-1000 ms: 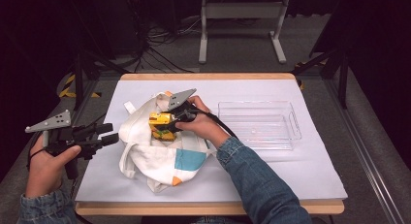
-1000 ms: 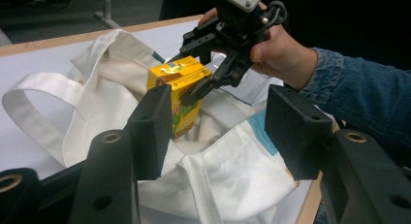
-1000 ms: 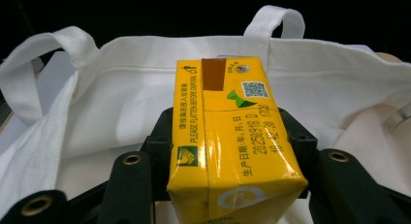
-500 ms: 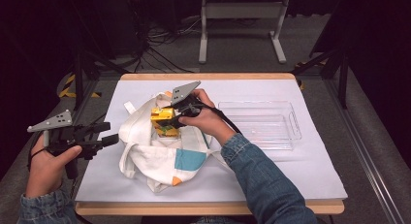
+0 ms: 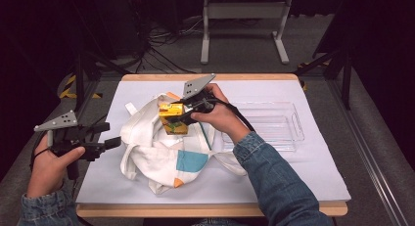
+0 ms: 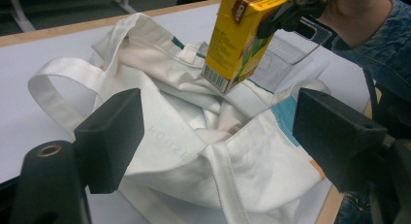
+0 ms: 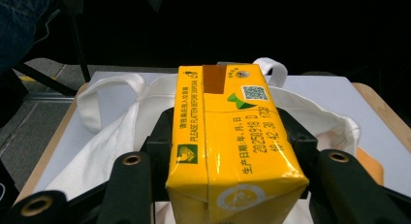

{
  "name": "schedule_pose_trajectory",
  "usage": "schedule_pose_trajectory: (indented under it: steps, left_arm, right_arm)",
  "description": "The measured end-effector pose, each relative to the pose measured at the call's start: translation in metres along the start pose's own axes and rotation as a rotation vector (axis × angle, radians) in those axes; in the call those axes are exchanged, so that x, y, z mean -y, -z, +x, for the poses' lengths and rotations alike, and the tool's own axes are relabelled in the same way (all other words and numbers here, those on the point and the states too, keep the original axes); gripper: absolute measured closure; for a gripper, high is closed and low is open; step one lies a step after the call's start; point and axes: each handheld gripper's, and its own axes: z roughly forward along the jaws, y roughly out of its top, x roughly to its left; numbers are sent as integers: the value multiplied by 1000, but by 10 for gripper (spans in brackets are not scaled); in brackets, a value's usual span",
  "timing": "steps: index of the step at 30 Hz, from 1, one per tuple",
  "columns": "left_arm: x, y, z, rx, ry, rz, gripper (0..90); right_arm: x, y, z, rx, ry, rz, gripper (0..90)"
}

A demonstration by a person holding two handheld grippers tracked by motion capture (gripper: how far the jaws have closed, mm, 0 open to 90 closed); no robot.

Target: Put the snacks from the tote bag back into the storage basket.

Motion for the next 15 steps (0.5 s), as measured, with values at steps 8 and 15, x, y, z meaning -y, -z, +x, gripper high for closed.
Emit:
schedule_pose_trajectory:
  steps: [8, 15]
  left_arm:
    - [-3, -5, 2, 4, -5, 6, 167]
    - [-5, -9, 4, 9, -4, 8, 152]
  right_arm:
    - [-2, 24, 1, 11, 1, -5, 521]
    - [0, 49, 1, 27, 1, -7, 521]
